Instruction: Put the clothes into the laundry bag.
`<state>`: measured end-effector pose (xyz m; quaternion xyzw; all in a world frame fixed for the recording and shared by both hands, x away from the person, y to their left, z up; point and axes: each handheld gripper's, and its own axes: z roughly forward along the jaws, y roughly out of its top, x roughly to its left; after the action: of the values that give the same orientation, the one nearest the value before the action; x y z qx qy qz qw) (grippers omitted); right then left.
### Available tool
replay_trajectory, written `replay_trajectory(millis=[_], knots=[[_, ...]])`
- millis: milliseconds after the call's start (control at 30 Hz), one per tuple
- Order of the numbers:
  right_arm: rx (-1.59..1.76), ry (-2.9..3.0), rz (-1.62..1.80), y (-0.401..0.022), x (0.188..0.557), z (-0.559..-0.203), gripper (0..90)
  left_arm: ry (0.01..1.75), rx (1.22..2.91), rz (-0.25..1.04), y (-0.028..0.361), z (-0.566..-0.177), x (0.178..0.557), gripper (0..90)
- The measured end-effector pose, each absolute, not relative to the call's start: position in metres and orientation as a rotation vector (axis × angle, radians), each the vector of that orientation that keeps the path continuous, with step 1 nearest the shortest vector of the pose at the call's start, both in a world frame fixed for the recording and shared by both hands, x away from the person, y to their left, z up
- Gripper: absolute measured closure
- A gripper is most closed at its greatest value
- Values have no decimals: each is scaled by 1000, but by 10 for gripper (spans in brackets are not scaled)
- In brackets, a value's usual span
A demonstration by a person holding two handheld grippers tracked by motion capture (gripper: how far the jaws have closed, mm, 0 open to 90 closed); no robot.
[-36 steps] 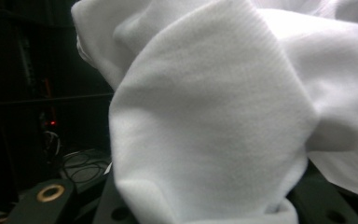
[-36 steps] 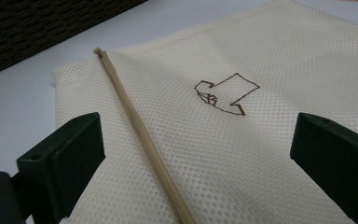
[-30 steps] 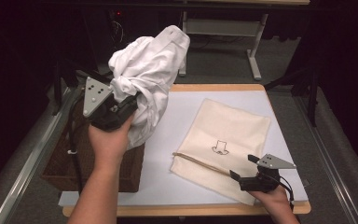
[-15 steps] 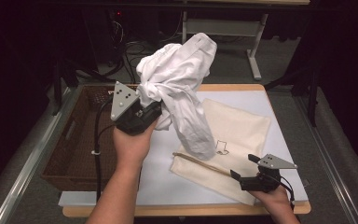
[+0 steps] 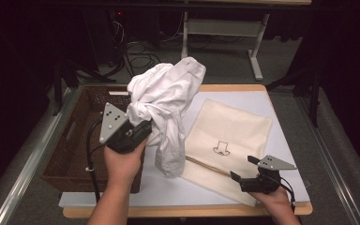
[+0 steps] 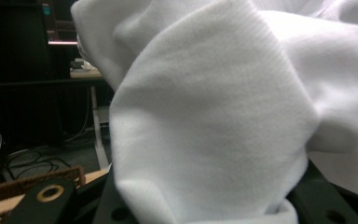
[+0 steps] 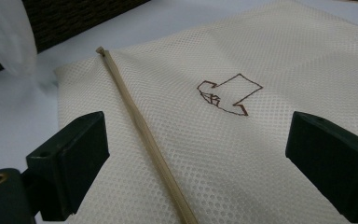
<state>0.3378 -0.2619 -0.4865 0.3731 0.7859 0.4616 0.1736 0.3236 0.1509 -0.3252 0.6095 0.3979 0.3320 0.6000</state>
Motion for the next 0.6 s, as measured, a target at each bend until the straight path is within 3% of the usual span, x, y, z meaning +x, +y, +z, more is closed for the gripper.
replay_trajectory(millis=[200,600], knots=[[1047,2238,1303,-259,339,-489,121,923,1431,746,154,-345,311,631],[1051,2300,1261,-252,339,-495,235,870,1476,691,124,-382,296,629]])
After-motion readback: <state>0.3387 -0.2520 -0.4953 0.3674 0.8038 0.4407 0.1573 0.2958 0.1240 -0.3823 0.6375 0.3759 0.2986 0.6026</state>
